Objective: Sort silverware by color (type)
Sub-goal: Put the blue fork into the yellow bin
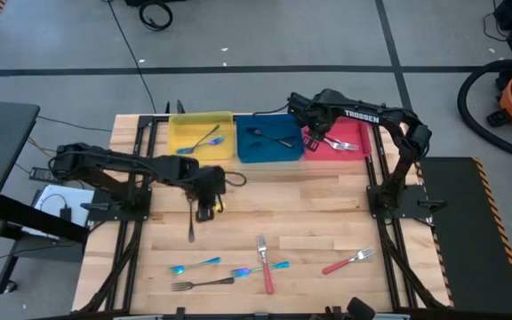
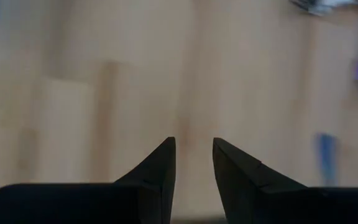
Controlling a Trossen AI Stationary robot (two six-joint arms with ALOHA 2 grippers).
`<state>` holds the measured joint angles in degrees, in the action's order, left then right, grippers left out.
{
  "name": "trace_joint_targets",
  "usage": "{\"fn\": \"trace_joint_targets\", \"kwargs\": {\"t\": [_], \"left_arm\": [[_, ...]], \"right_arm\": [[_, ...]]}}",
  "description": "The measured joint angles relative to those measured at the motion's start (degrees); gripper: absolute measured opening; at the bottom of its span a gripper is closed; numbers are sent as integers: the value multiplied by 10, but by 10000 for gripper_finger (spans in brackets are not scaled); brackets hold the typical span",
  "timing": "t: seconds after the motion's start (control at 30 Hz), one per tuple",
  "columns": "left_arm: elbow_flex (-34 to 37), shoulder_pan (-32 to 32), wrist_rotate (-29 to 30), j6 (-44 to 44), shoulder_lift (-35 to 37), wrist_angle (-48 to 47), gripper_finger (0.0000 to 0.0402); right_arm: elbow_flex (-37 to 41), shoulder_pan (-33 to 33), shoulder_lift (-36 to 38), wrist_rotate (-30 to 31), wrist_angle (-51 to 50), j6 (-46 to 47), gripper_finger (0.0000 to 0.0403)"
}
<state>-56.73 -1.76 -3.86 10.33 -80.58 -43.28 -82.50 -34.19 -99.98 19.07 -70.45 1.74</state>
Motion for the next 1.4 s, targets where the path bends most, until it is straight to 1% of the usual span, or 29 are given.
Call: {"fn": "trace_joint_targets", "kwargs": {"t": [0.07, 0.17, 0.4, 0.53, 0.67, 0.73, 0.87, 0.97, 1.13, 1.4], "left_arm": [[0, -28, -35, 39, 0, -4, 107], [0, -74, -46, 96, 0, -4, 107], [1, -183, -40, 249, -5, 0, 107], [25, -244, -28, 342, -8, 12, 107], [49, -288, -24, 444, -14, 20, 107], [55, -311, -16, 477, -16, 34, 107], [57, -354, 9, 525, -33, 44, 107], [56, -375, 16, 547, -52, 54, 107], [56, -391, 17, 558, -91, 63, 107], [56, -394, 17, 563, -136, 137, 107]], "right_arm": [[0, 1, 3, -27, -2, 10, 131], [0, 7, 4, -57, -2, 11, 130], [0, 36, 5, -70, -1, 13, 130], [0, 60, 5, -71, -1, 16, 131], [0, 87, 5, -71, -1, 31, 130], [0, 100, 5, -71, -1, 33, 131], [0, 125, 5, -72, -1, 33, 130], [0, 142, 5, -72, -1, 33, 131], [0, 165, 5, -73, -2, 33, 130], [0, 190, 5, -73, -2, 32, 130]]}}
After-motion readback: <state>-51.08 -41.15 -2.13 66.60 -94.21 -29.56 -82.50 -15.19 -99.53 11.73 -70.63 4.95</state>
